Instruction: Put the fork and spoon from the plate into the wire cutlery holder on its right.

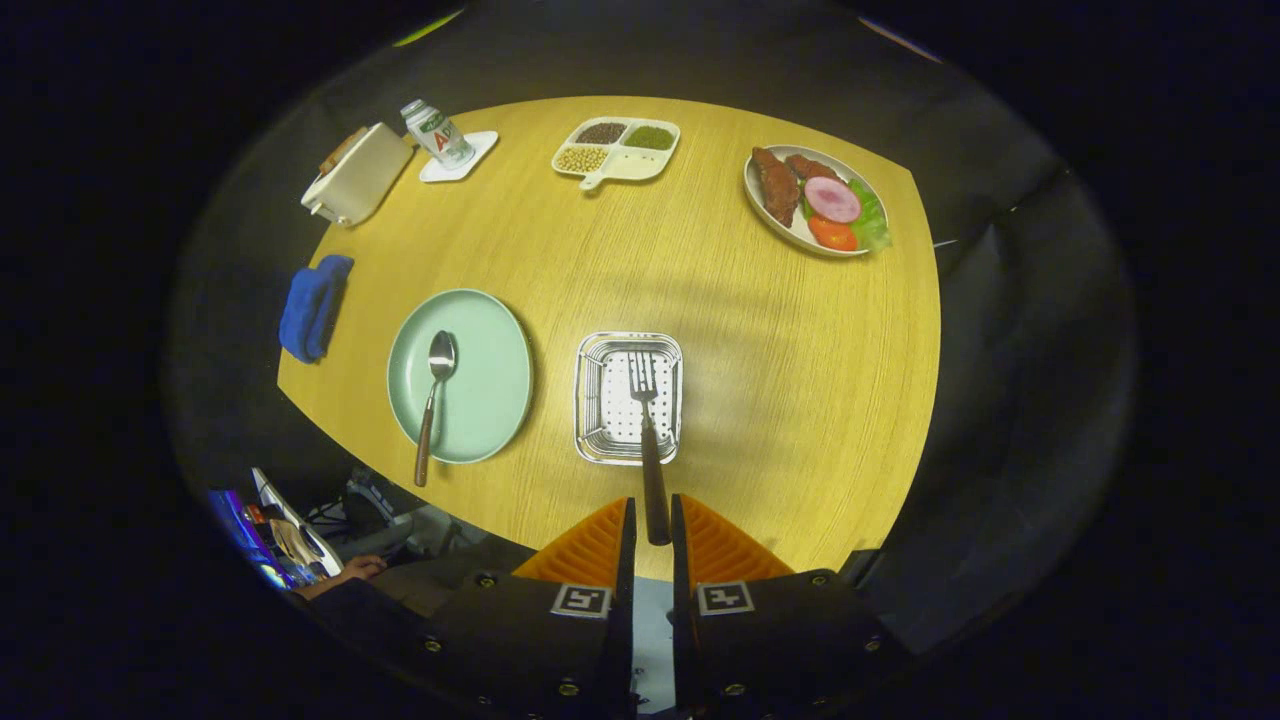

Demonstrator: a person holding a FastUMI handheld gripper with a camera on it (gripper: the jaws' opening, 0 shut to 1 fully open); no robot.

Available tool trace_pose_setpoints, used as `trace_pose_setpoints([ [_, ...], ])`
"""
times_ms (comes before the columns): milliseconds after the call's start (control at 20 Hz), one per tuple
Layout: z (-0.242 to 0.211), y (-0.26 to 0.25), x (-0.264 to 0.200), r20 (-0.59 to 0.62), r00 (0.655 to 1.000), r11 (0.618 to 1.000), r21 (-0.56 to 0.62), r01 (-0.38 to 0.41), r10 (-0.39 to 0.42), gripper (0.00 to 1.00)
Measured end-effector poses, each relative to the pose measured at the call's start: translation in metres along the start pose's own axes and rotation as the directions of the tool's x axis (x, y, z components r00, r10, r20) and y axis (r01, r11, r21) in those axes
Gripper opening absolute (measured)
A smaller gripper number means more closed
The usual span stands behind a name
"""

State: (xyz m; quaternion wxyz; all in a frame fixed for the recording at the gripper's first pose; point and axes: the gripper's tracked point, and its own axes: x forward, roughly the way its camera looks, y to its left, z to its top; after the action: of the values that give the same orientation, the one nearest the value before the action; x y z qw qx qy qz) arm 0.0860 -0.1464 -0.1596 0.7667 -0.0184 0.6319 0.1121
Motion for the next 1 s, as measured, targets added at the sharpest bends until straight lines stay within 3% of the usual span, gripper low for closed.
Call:
trace_pose_setpoints([
  [150,-0.008,0.028,-0.014,0.056,0.996,0.997,0.036,-0.07,0.068,0.18],
  [350,-0.024,0.068,-0.021,0.092,0.99,0.994,0.02,-0.107,0.105,0.18],
  [450,-0.036,0.097,-0.018,0.078,0.985,0.987,0.015,-0.157,0.156,0.18],
  [1000,-0.062,0.186,0.049,-0.034,0.967,0.967,0.01,-0.254,0.254,0.18],
])
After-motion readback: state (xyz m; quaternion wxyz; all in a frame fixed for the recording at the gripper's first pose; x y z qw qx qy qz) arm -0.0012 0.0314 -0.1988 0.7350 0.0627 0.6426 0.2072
